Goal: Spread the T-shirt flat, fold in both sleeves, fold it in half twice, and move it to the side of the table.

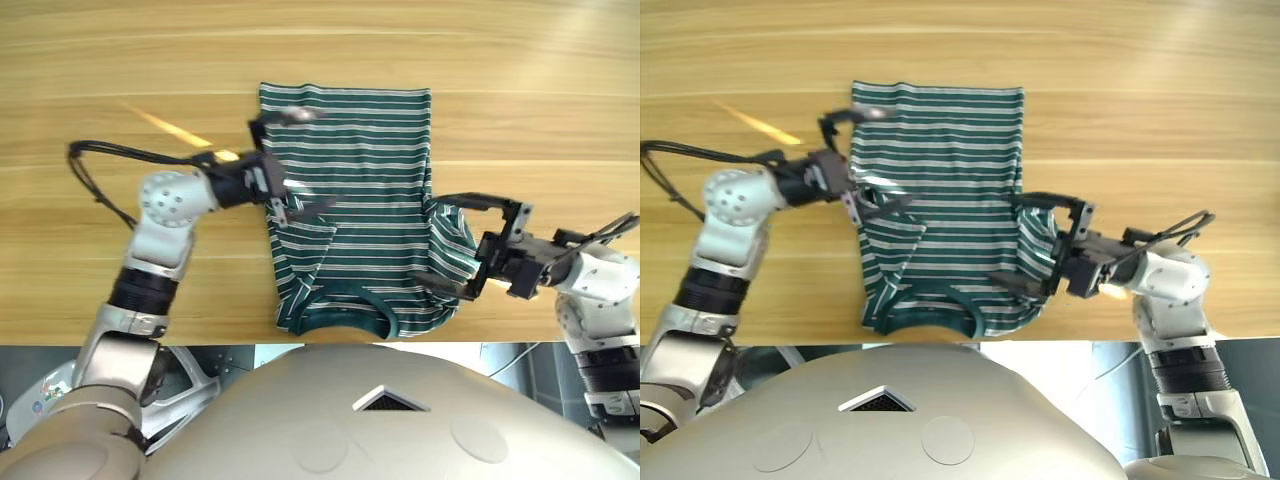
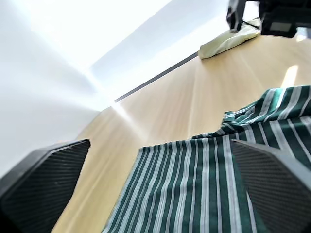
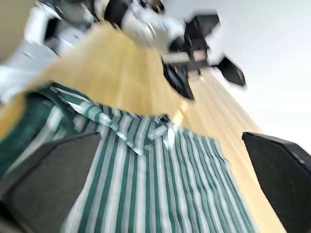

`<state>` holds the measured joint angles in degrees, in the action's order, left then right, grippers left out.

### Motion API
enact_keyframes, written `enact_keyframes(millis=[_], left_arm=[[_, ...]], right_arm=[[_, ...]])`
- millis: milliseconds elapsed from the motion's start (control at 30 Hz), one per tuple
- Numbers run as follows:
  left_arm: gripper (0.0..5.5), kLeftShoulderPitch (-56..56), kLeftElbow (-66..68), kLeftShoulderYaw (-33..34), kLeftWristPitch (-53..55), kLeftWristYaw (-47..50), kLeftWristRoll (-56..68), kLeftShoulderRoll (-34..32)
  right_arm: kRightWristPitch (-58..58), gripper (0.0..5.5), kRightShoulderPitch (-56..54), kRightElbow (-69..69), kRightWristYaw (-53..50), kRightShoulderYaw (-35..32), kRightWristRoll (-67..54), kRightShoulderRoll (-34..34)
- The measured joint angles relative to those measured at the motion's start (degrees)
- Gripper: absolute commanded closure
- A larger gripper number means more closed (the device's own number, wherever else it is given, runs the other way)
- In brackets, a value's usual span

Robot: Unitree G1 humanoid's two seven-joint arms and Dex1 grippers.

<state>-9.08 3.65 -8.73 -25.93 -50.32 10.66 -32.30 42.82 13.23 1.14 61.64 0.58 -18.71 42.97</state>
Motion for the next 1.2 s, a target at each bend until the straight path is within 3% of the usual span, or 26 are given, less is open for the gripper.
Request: enact_keyframes(millis=[67, 200, 367, 533, 633, 733, 900, 1200], left_arm=[[0.13, 0.3, 2.6, 4.5, -1.6, 1.1, 0.4, -2.1], [0.13, 3.9, 7.4, 7.1, -5.4, 1.5, -0.2, -2.2], [0.13, 6.3, 10.2, 8.7, -7.5, 2.2, -0.3, -2.3], [0.13, 6.9, 11.3, 9.0, -7.8, 2.7, -1.5, -1.8], [0.1, 6.8, 11.5, 8.9, -7.8, 2.8, -1.6, -1.3], [0.1, 6.8, 11.8, 8.6, -8.0, 3.0, -2.0, -0.8], [0.1, 6.9, 11.8, 8.6, -8.4, 3.5, -2.1, -0.4], [0.1, 6.9, 11.8, 8.6, -8.9, 3.8, -2.4, -0.3]], right_arm=[[-0.4, 0.1, -0.3, -2.7, -3.6, -4.8, 7.4, 3.1], [-1.7, 0.1, 4.6, -4.4, -8.0, -11.4, 18.6, 8.2], [-3.0, 0.1, 11.9, -0.1, -7.9, -16.7, 20.8, 13.2], [-3.7, 0.1, 15.3, 0.9, -7.7, -16.2, 22.3, 14.7], [-4.3, 0.64, 14.5, -0.1, -7.8, -12.4, 24.0, 14.5], [-5.4, 0.64, 11.9, -3.8, -7.9, -7.1, 26.7, 13.8], [-5.1, 1.63, 6.9, -8.2, -8.5, -1.4, 27.6, 12.8], [-4.1, 3.63, 6.1, -10.8, -11.0, 1.0, 27.7, 12.7]])
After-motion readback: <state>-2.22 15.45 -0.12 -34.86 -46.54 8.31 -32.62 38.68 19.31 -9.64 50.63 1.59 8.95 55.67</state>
